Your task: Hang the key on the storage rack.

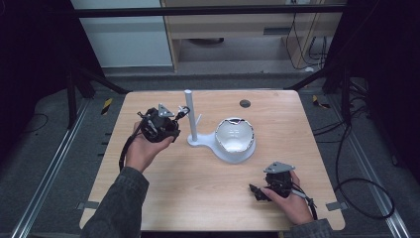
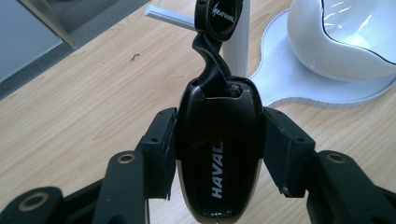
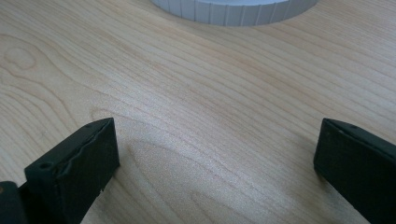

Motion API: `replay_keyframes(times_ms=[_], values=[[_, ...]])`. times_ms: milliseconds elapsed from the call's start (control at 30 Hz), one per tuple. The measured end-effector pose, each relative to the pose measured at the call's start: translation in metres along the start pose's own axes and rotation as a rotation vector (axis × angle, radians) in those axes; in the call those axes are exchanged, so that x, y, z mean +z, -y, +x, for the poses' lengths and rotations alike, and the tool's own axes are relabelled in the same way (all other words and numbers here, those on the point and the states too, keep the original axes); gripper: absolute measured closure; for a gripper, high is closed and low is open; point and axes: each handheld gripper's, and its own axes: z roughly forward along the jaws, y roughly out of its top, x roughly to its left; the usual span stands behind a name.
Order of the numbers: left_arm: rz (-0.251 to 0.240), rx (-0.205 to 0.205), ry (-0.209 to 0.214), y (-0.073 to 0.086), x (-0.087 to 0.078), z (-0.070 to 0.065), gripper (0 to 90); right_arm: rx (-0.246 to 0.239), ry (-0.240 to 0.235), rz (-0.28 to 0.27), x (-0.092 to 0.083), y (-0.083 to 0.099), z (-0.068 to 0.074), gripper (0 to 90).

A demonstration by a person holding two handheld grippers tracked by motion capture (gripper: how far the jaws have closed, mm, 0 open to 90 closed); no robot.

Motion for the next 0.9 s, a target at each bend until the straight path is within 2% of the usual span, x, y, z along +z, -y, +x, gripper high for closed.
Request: replay_keyframes(times_ms=[233,367,533,633,900], values=[[-0.049,-0.008,-0.013,0.01,0.015,-0.013,48.7,0.004,0.0,0.001,0.0,0.0,0.0,0.4],[-0.08,-0.039,-0.012,0.013,0.021,-0.017,48.7,0.002,0.0,0.0,0.0,0.0,0.0,0.4],[-0.086,-0.04,-0.031,0.012,0.026,-0.022,48.7,0.003,0.0,0.0,0.0,0.0,0.0,0.4],[-0.092,-0.054,-0.029,0.011,0.03,-0.023,48.7,-0.001,0.0,0.0,0.0,0.0,0.0,0.4],[-0.104,-0.061,-0.035,0.011,0.036,-0.026,48.7,0.001,0.0,0.0,0.0,0.0,0.0,0.4]])
